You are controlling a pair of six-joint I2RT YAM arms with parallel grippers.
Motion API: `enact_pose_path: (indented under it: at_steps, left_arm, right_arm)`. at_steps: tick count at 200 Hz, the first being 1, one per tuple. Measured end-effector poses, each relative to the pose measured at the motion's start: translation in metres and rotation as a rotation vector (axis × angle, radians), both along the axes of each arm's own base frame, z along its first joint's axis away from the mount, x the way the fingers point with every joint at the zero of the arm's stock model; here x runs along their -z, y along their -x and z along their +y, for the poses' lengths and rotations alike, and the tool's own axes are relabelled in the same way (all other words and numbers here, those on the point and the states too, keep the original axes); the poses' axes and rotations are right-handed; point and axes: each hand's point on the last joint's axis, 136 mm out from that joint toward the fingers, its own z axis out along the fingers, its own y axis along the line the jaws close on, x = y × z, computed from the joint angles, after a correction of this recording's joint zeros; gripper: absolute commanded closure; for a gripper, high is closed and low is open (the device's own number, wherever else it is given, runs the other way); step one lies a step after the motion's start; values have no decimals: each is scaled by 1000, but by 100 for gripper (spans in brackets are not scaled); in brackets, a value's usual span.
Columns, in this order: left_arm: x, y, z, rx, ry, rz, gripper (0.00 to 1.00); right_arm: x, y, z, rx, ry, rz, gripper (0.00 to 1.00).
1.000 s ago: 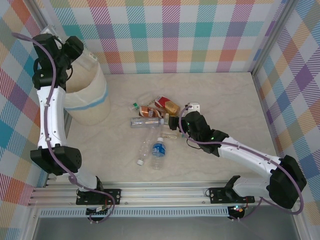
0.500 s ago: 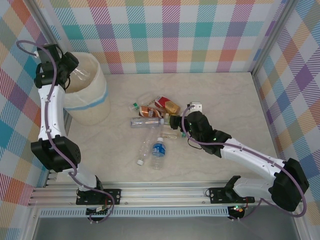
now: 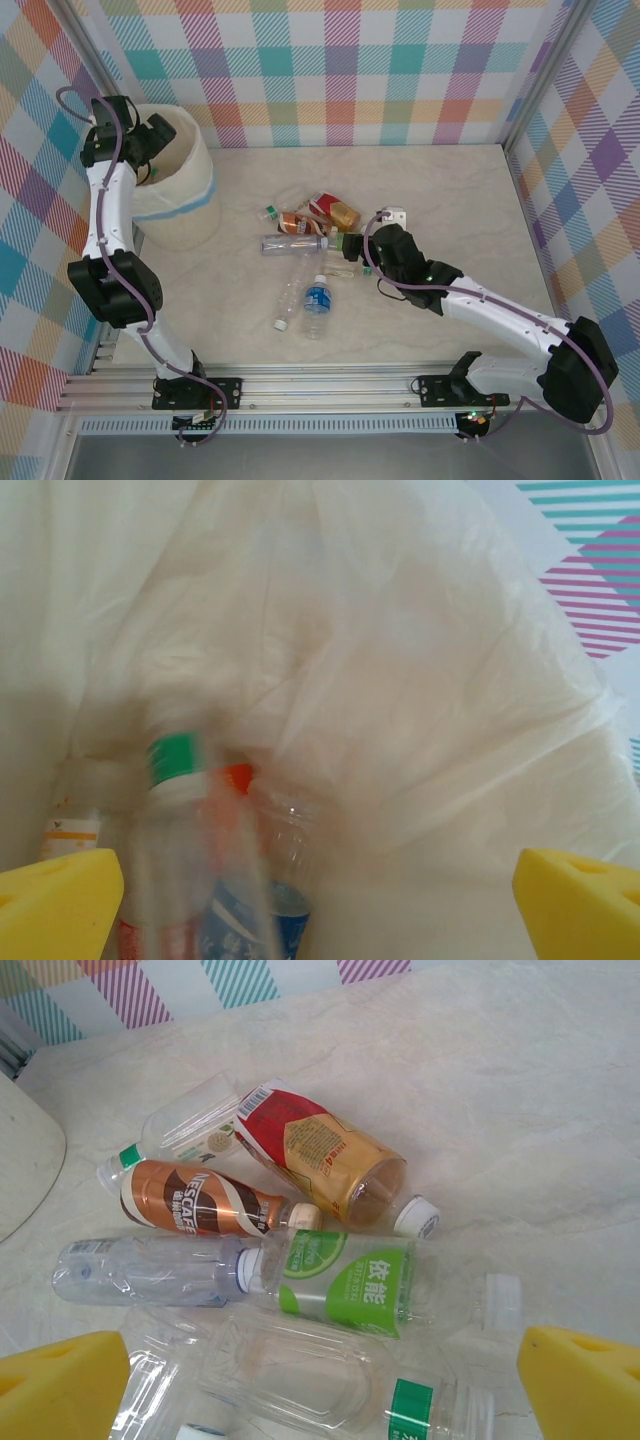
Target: Put the plastic bottles in the bin
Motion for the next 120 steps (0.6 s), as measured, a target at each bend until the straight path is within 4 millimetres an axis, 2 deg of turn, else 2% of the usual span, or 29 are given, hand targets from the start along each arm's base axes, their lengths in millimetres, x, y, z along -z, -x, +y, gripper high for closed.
enact_pose_path:
  at_steps: [28,60,93,120]
  left_arm:
    - [-8,-2,-6,32,18,-23,0]
    - [-16,-1,-16,71,44,-46,0]
    - [-41,10,-35,113,57,-119,0]
    - [-66,24,-62,170,55,-197,0]
  right_arm:
    - [6,0,0,6,5,17,0]
    - [29,4,-5,31,43,94,0]
    - [47,10,-13,30,89,160,0]
    - [56,14,-13,-49,120,206,0]
